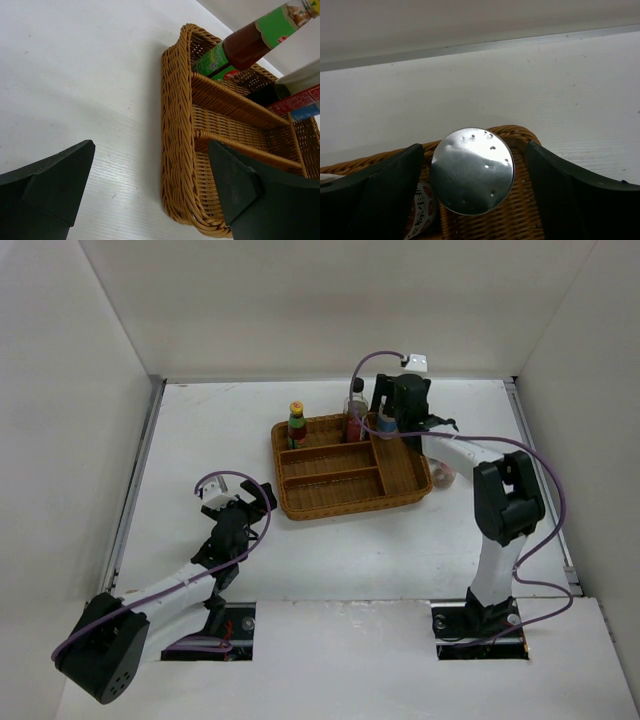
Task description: Organize the condiment bottles
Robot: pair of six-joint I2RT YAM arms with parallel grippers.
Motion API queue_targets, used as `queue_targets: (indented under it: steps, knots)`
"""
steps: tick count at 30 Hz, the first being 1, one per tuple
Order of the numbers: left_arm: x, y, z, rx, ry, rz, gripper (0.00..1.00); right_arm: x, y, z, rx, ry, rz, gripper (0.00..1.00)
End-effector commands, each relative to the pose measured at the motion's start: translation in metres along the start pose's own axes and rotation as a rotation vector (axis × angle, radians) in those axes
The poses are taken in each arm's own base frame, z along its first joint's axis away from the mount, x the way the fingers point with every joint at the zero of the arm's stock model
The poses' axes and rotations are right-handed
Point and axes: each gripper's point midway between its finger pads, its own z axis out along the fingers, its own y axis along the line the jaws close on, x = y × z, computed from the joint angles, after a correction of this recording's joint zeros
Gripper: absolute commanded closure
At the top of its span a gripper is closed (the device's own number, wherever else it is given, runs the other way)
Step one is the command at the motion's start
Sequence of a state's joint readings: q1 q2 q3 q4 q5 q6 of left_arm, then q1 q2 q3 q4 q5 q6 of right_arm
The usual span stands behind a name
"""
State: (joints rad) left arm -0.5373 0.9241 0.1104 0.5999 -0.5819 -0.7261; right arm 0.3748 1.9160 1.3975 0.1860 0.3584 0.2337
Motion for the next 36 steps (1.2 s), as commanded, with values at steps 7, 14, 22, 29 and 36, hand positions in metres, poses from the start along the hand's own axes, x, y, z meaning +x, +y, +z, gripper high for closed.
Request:
queue_targets:
  steps: [7,14,22,29,36]
  knots:
    - [-0.012,-0.012,0.000,0.038,-0.039,-0.047,0.00,-0.070,-0.013,-0.053,-0.016,-0.132,0.124,0.06]
    - [-0.007,-0.012,0.002,0.038,-0.024,-0.041,0.00,-0.060,-0.094,-0.089,0.114,-0.148,0.215,0.04]
    - [-0.005,-0.015,0.002,0.043,-0.015,-0.042,0.00,-0.011,-0.150,-0.080,0.244,-0.035,0.191,0.00]
    - [-0.006,-0.014,0.002,0.044,-0.015,-0.043,0.00,0.013,-0.145,-0.055,0.229,0.059,0.153,0.00]
    - [-0.003,-0.015,0.003,0.044,-0.007,-0.039,0.00,0.030,-0.155,-0.041,0.271,0.101,0.146,0.02]
